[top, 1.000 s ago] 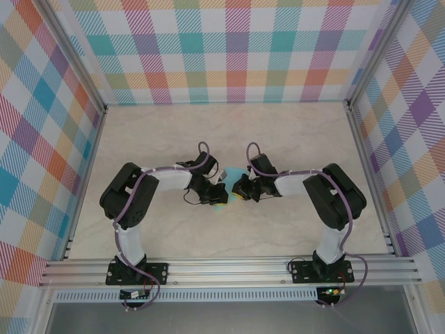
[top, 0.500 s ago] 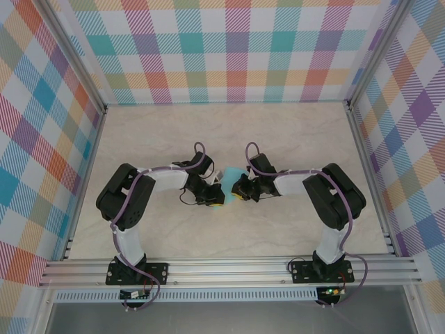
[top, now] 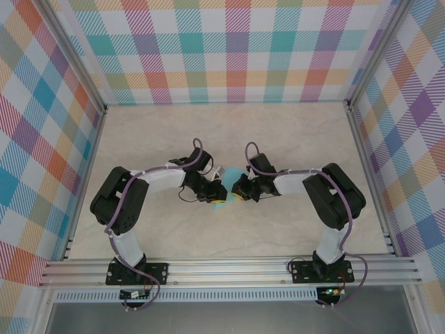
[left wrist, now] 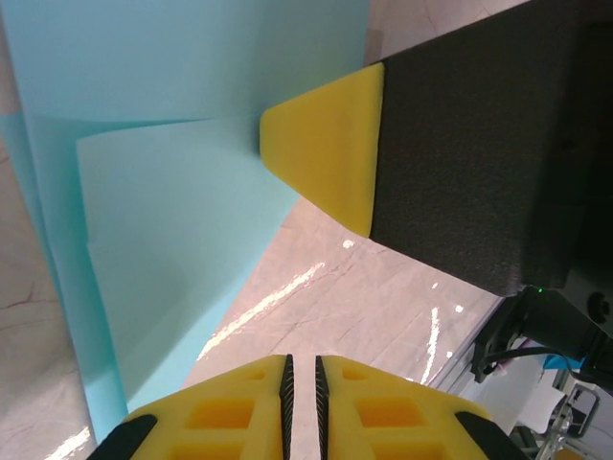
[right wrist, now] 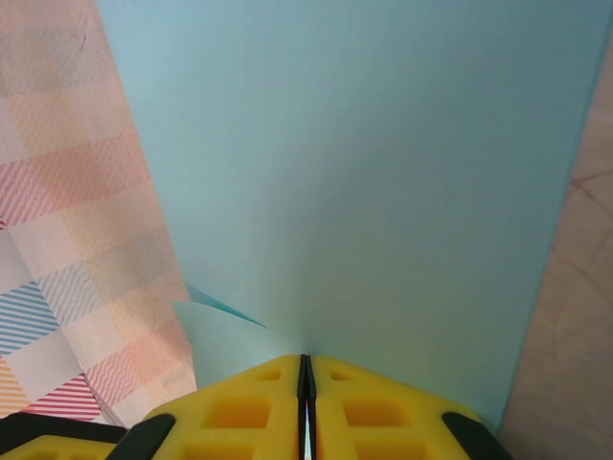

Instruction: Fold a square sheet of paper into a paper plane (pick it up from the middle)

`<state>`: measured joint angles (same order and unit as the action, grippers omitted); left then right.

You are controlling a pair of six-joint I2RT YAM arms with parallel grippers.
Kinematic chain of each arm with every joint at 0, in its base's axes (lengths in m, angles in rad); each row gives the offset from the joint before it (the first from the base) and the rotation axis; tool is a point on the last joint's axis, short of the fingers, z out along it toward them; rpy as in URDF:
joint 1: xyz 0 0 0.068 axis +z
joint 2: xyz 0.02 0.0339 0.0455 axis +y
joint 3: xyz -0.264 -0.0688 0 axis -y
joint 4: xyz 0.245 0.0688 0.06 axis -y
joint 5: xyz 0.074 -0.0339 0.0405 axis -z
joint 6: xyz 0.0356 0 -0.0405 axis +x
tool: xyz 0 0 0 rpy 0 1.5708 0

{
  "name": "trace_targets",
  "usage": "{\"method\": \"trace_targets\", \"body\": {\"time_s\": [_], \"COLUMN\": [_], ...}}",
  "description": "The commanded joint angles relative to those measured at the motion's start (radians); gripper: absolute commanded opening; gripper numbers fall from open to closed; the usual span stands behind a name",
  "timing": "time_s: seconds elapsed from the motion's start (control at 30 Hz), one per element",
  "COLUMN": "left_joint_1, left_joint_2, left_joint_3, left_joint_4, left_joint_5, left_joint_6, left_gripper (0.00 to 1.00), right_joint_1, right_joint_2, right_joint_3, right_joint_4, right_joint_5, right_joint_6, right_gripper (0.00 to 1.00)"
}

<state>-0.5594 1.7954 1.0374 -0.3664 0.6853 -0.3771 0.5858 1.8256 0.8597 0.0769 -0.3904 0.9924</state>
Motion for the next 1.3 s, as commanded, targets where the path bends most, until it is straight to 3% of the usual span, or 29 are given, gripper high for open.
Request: {"method": "trace_targets", "body": {"time_s": [0.0,0.33,0.97,1.27], "left_joint_1": [0.012,0.01,0.014,0.04], "left_joint_2": [0.001,-0.035,0.084,0.048], "left_joint_3": [-0.006,-0.011,-0.017,-0.057], "left_joint_4": [-0.016,-0.006,-0.072,-0.085], "left_joint_5": [0.038,0.033,-0.036,-0.035], "left_joint_6": [-0.001,-0.02,0.044,0.058], "left_gripper": [0.17,0.18,0.16,0.15], "right_joint_1": [0.0,-0.001,-0.001,-0.001], "right_joint_2": [0.043,0.032,0.042,0.043], "right_joint_3": [0.004,-0.004,-0.013,-0.014], "right_joint_4": [-0.06,-0.05,-0.039,-0.045], "right_joint_5": [0.046,0.048,0.045,0.048], "right_joint_6": [-0.017,-0.004,-0.002,-0.006], "right_gripper": [0.11,0.11,0.12,0.12]}}
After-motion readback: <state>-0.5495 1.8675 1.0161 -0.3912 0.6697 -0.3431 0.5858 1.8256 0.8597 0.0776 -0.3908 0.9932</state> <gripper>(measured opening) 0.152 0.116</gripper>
